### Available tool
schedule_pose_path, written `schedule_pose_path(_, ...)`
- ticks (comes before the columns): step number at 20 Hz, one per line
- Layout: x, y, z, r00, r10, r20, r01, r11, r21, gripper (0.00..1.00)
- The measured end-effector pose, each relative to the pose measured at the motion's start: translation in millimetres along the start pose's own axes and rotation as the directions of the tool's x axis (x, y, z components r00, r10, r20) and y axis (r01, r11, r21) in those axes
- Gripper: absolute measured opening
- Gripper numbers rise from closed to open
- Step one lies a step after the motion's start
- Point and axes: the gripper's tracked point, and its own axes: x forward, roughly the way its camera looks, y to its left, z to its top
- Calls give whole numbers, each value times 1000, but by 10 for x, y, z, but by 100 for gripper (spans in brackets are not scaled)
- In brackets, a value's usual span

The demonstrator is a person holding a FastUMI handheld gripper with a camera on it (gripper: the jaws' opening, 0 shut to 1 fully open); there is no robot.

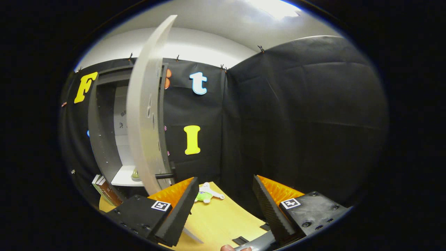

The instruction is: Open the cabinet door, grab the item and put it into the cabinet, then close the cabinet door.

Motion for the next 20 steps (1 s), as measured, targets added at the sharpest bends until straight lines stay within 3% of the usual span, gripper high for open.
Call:
schedule_pose_path(6,254,83,-64,1000,20,-18,-20,1000,13,98)
schedule_pose_path(20,88,383,-95,996,84,-19,-84,996,-2,98)
